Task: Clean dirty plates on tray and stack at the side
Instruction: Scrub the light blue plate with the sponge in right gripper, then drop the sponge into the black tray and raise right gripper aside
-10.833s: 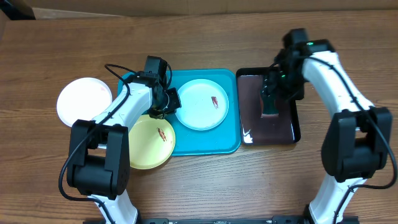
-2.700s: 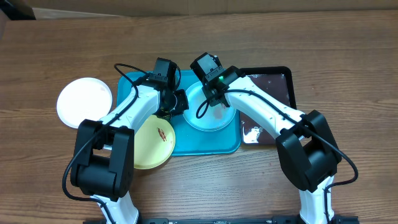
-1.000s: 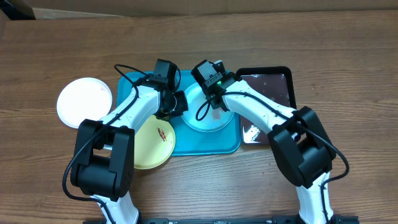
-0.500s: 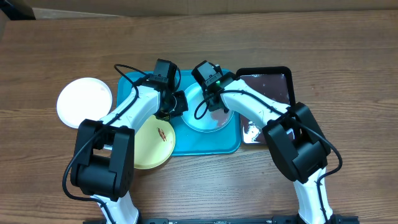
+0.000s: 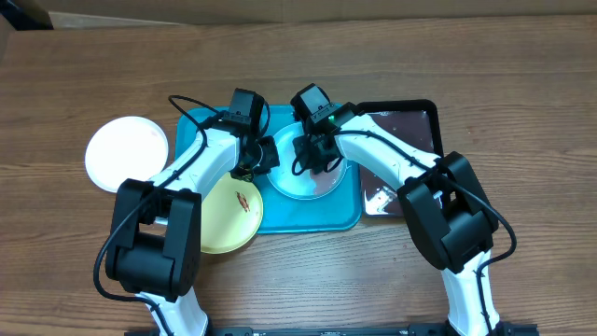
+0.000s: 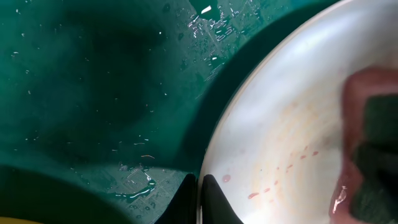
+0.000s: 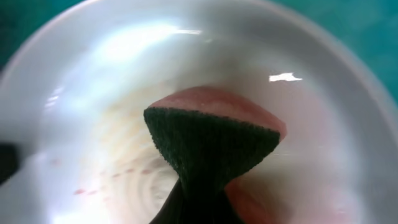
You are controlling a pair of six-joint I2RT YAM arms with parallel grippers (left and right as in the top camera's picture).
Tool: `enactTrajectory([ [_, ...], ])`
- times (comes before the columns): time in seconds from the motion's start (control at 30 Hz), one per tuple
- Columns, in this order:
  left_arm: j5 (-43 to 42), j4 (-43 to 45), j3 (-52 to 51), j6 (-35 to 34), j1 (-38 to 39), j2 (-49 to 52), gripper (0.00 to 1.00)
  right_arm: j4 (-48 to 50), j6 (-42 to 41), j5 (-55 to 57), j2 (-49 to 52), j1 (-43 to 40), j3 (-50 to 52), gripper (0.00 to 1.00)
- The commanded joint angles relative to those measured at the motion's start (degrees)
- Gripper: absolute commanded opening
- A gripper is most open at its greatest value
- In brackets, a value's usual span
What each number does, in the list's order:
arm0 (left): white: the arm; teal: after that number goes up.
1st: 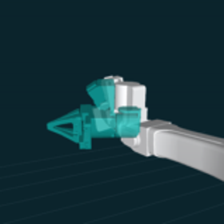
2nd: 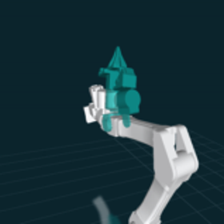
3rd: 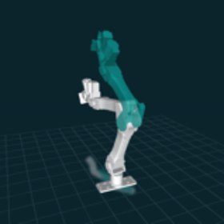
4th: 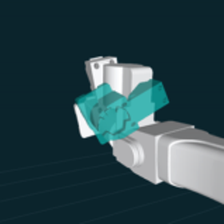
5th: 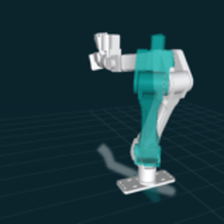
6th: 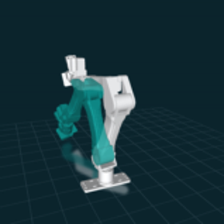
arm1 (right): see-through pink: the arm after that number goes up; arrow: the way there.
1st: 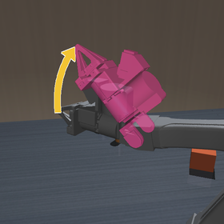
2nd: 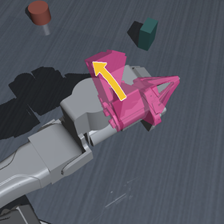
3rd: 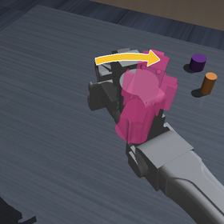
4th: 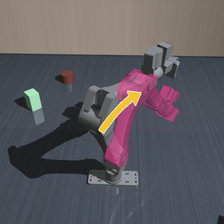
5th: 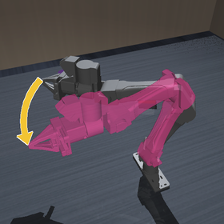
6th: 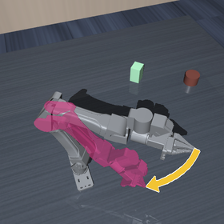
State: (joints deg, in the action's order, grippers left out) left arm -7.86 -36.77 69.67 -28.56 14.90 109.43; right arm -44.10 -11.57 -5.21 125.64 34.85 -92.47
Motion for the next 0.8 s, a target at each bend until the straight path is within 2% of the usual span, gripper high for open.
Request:
enactTrajectory([
  [0.0,-1.6,0.7,-0.7,0.2,0.5,0.0,0.05,-1.0,-0.7,-13.0,4.5,1.7,1.9,0.04],
  [0.27,-1.6,0.7,-0.7,0.2,0.5,0.0,0.05,-2.4,-0.7,-24.9,2.4,-3.1,-4.2,0.04],
  [0.43,-1.6,0.6,-0.7,0.2,0.5,0.0,0.06,-7.1,-0.3,-25.8,-0.8,-8.0,-8.7,0.04],
  [0.53,-1.6,0.7,-0.7,0.2,0.5,0.0,0.07,-11.1,2.7,-28.2,-3.4,-11.0,-11.0,0.04],
  [0.67,-1.6,0.6,-0.7,0.2,0.5,0.0,0.10,-17.6,6.3,-27.3,-7.3,-14.8,-12.2,0.04],
  [0.77,-1.6,0.7,-0.7,0.2,0.5,0.0,0.14,-22.5,7.3,-21.4,-9.1,-18.0,-12.2,0.04],
])
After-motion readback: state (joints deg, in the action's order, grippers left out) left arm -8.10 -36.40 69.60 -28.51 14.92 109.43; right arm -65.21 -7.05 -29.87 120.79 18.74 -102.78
